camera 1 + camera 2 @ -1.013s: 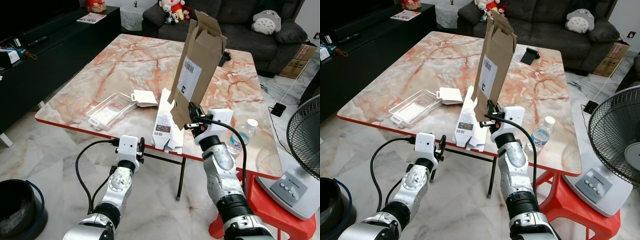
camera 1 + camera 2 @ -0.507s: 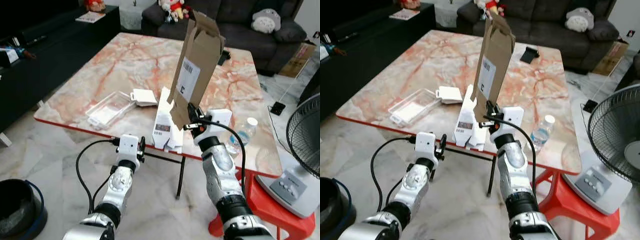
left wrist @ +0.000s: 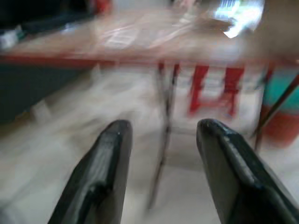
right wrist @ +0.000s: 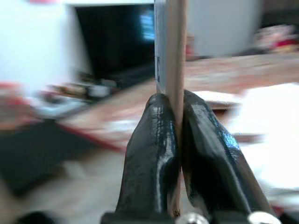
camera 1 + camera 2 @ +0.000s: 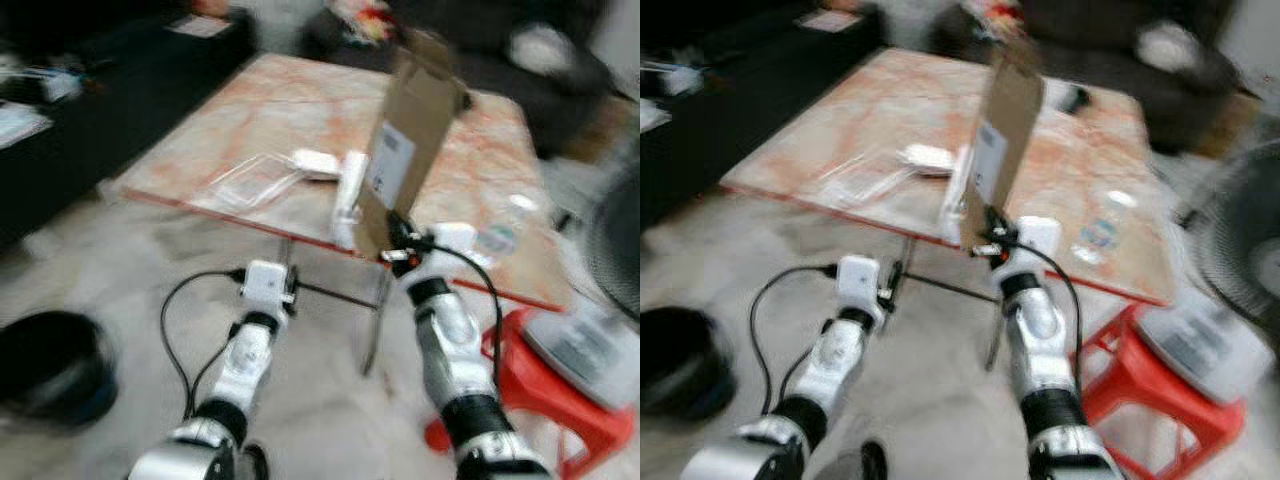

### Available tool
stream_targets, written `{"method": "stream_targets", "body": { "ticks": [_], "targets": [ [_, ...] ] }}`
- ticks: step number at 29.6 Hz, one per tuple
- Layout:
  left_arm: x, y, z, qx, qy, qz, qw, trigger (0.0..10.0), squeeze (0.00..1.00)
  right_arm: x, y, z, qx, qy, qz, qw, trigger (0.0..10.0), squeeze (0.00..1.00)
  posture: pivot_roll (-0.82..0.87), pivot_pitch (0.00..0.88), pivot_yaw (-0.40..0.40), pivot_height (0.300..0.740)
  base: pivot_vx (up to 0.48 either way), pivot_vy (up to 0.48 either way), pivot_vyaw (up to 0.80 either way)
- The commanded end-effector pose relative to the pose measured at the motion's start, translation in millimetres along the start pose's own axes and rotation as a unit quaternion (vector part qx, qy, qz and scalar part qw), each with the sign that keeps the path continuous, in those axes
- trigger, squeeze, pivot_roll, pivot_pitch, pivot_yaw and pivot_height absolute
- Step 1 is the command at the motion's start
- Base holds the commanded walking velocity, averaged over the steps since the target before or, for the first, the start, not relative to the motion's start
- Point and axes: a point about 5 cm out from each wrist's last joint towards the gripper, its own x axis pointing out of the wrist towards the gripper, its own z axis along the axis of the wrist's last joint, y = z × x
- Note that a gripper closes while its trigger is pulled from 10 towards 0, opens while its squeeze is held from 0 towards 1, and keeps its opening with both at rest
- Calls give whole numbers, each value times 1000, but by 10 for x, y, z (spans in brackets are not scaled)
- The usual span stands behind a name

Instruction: Picking trash to rubbish bin

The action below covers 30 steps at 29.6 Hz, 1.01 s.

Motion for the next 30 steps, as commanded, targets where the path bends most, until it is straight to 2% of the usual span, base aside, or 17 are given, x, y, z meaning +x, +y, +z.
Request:
{"method": "stream_targets", "body": {
  "ticks": [1,9,14,16,17,19,20,21,24,25,26,27,29,30],
  "targets": [
    [74,-112,109,-1,-17,-17,1000,10000,0,-50,-139,14,-6,-2,-21,1000,10000,0,-62,45,-49,740,-311,0,0],
    [71,-116,103,-1,-16,-18,1000,10000,0,-81,-183,4,-10,2,-25,1000,10000,0,-66,49,-51,740,-312,0,0],
    [63,-108,66,4,-3,-17,1000,10000,0,-133,-273,-17,-19,11,-34,999,10000,0,-66,49,-51,740,-49,0,0],
    [54,-94,30,3,9,-17,1000,10000,0,-191,-392,-40,-25,22,-50,998,10000,0,-75,52,-53,740,0,0,0],
    [41,-81,-7,4,21,-17,1000,10000,0,-267,-513,-86,-35,38,-66,996,10000,0,-77,53,-53,740,0,0,0],
    [24,-71,-41,5,30,-17,999,10000,0,-344,-624,-137,-39,56,-82,994,10000,0,-78,54,-54,740,0,0,0],
    [3,-59,-85,7,43,-18,999,10000,0,-433,-736,-197,-50,79,-98,991,10000,0,-78,54,-54,740,0,0,0],
    [3,-59,-85,7,43,-18,999,10000,0,-433,-736,-197,-50,79,-98,991,10000,0,-78,54,-54,740,0,0,0],
    [-58,-37,-194,11,72,-20,997,10000,0,-646,-958,-325,-55,126,-136,981,10000,0,-85,54,-55,740,0,0,0],
    [-94,-28,-254,13,89,-21,996,10000,0,-758,-1047,-392,-57,149,-155,975,10000,0,-85,54,-55,740,0,0,0],
    [-176,-8,-378,6,124,-19,992,10000,0,-987,-1188,-521,-47,192,-191,961,10000,0,-85,54,-55,740,0,0,0],
    [-176,-8,-378,6,124,-19,992,10000,0,-987,-1188,-521,-47,192,-191,961,10000,0,-85,54,-55,740,0,0,0],
    [-288,4,-528,0,167,-23,986,10000,0,-1261,-1280,-684,-30,245,-226,942,10000,0,-91,51,-54,740,0,0,0],
    [-288,4,-528,0,167,-23,986,10000,0,-1261,-1280,-684,-30,245,-226,942,10000,0,-91,51,-54,740,0,0,0]
  ]
}}
